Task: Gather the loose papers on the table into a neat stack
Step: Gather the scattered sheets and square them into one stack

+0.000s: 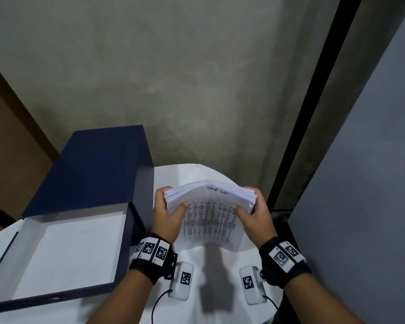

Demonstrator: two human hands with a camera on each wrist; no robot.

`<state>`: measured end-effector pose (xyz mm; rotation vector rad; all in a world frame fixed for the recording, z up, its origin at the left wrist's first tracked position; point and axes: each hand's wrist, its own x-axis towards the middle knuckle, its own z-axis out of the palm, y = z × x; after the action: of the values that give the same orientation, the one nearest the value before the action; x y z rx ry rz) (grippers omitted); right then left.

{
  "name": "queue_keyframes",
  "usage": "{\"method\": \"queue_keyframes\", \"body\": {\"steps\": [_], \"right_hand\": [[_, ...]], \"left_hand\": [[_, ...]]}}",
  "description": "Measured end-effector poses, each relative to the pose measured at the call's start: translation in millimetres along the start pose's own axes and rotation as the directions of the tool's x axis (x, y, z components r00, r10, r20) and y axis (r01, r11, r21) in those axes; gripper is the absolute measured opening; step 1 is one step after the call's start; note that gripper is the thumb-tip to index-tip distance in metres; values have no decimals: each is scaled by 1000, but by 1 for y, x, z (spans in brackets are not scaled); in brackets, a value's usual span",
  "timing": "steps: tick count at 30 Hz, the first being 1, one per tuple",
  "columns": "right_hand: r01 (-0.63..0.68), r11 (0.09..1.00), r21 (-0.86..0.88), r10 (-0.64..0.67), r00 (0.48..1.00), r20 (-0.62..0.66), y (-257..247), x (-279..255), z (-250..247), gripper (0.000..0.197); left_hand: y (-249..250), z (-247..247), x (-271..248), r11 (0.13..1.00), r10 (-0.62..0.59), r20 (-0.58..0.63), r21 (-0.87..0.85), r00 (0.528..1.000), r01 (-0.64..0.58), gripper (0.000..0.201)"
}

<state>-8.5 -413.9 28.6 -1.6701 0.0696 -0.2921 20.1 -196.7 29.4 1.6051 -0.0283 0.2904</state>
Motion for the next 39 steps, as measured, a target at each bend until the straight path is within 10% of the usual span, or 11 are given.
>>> {"method": "queue_keyframes", "body": {"steps": [11, 18, 24, 31, 35, 39], "right_hand": [[59, 998, 9, -54, 965, -255, -19, 22, 16, 13], [69, 998, 5, -66, 967, -245, -20, 23, 11, 7], [62, 998, -10, -62, 980, -190, -21, 25, 14, 5], [186, 981, -51, -191, 975, -115, -22, 11, 5, 46], [457, 711, -535, -521, 853, 36, -57, 3, 20, 55], [615, 445, -651, -457, 781, 425, -94, -13, 68, 73]], "left_hand": [[20, 7, 13, 992, 127, -121, -6, 985, -129, 8], [-2, -6, 3, 992, 100, 34, -81, 994, -97, 69], [-6, 0, 2, 999, 9, 16, 42, 1000, -9, 46], [-1, -5, 7, 994, 58, 72, -94, 996, -51, 45], [-2, -5, 9, 998, 56, 71, -35, 996, -54, 38], [3, -3, 12, 990, -68, 128, -116, 989, 83, 27]]}}
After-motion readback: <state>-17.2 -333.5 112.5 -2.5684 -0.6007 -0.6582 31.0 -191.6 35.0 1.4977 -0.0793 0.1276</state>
